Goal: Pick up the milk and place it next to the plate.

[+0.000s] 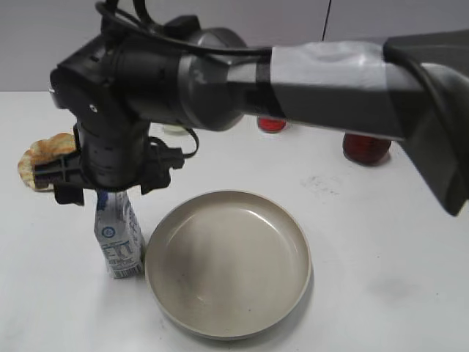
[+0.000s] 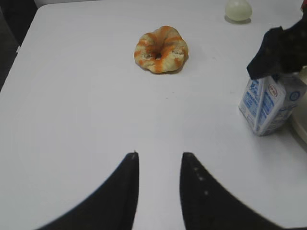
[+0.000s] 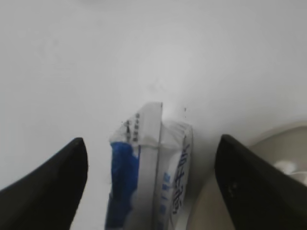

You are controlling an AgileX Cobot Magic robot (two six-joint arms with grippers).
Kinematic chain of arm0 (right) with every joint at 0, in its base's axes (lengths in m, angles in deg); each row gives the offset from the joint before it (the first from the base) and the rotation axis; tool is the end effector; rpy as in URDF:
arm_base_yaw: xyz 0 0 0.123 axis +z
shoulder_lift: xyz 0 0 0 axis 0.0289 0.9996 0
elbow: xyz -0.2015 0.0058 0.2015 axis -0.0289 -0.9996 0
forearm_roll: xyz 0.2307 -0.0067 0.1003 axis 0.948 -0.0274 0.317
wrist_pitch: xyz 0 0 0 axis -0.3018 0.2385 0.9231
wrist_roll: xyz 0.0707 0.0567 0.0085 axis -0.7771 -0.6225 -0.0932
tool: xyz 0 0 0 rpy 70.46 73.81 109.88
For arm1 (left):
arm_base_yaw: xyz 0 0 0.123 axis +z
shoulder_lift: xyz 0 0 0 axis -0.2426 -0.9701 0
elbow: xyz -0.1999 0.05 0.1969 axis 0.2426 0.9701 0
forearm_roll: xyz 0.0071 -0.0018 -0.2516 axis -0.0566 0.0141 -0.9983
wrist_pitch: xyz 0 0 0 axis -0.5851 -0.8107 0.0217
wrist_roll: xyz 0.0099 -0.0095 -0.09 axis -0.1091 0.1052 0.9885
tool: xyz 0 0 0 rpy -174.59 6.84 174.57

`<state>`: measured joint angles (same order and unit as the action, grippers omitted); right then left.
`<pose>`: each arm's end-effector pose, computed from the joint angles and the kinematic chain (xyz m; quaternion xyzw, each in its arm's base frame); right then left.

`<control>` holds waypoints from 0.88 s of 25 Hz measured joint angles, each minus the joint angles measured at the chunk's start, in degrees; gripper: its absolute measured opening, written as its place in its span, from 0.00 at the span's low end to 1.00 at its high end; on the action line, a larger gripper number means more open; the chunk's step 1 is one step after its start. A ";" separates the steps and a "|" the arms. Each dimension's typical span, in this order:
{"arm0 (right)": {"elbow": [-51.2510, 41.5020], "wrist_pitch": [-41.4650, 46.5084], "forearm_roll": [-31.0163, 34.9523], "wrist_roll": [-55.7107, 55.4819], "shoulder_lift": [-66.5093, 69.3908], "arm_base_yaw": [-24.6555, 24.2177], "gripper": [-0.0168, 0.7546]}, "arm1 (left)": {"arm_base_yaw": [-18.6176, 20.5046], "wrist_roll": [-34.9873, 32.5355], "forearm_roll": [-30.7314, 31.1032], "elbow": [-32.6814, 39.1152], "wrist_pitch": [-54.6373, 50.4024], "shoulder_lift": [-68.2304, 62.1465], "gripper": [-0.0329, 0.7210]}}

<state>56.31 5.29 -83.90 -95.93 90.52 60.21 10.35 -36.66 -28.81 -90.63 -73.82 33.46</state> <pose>0.2641 0.4160 0.1957 -0.1597 0.9567 0.1498 0.1919 0.0006 -0.0098 0.2738 0.0802 0.8665 -0.0481 0.4903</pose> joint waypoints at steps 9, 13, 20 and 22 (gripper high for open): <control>13.03 19.01 5.78 24.29 -2.65 -5.47 0.87 | 0.00 0.00 0.00 0.00 0.00 0.00 0.35; 13.34 21.24 12.04 32.24 -3.70 -11.03 0.83 | 0.00 0.00 0.00 0.00 0.00 0.00 0.35; 5.55 21.36 14.64 40.30 -10.91 -19.89 0.79 | 0.00 0.00 0.00 0.00 0.00 0.00 0.35; 0.28 21.36 14.88 41.80 -13.83 -22.66 0.79 | 0.00 0.00 0.00 0.00 0.00 0.00 0.35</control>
<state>56.59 26.65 -69.02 -54.13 76.68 37.55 10.35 -36.66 -28.81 -90.63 -73.82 33.46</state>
